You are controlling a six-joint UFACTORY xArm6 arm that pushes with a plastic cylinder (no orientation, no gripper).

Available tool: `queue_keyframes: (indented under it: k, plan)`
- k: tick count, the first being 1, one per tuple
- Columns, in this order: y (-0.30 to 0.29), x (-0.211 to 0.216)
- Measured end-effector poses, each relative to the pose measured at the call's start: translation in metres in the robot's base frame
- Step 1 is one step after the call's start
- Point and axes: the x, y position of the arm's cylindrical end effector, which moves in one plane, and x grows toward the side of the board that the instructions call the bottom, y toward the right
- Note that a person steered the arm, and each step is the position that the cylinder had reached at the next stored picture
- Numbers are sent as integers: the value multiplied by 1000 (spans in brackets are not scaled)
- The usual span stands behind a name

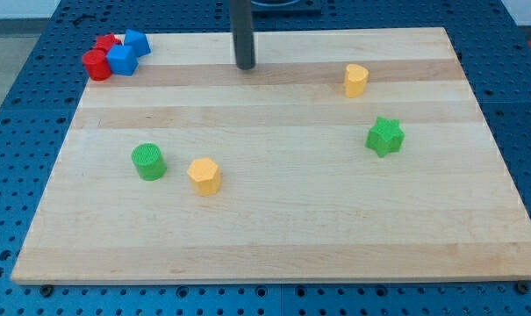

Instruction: Push yellow heart towards center right

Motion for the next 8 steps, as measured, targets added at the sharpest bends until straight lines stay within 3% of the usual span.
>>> queue_keyframes:
  k: [2, 8]
  plan:
    - [50, 0]
    - [126, 20]
